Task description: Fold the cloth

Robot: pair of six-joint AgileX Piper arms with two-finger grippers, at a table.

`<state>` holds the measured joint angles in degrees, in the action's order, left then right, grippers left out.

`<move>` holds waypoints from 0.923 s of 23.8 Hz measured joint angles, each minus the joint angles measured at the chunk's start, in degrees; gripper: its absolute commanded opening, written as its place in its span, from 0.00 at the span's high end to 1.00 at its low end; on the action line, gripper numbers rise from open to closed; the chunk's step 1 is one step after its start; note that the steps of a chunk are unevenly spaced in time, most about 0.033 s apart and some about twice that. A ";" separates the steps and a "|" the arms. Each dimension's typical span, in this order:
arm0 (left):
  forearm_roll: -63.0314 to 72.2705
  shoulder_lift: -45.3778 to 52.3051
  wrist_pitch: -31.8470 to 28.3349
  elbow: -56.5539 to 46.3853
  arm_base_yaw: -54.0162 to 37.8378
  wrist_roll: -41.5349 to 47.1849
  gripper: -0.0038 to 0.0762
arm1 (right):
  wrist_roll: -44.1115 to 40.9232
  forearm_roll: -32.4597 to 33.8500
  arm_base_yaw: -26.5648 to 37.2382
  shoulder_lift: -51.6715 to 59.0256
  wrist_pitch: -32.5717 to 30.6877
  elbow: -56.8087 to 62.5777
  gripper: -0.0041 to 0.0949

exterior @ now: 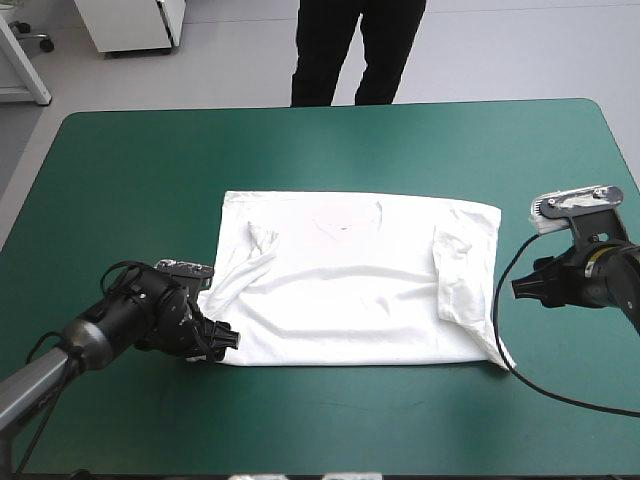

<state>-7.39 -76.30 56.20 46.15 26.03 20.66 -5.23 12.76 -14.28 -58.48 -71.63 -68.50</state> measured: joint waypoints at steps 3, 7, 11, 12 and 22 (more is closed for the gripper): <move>-0.97 -5.19 -1.23 0.21 0.00 -0.01 0.41 | -0.14 -0.11 0.00 0.00 0.00 0.00 0.40; 2.50 -7.29 -1.76 0.92 0.00 -0.14 0.75 | -0.63 -1.77 0.00 0.14 0.00 0.73 0.40; 4.64 -8.00 -3.25 1.22 0.18 -0.14 0.96 | -2.16 -2.91 0.00 1.04 0.00 4.58 0.40; 4.89 -8.00 -3.48 1.22 0.18 -0.14 0.96 | -2.16 -3.30 0.00 1.45 0.07 6.15 0.40; 5.67 -8.00 -3.67 1.22 0.18 -1.54 0.96 | -2.23 -11.38 0.00 2.15 12.63 23.48 0.40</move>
<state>-1.73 -84.30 52.53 47.36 26.20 19.12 -7.47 1.38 -14.28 -56.32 -59.00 -45.02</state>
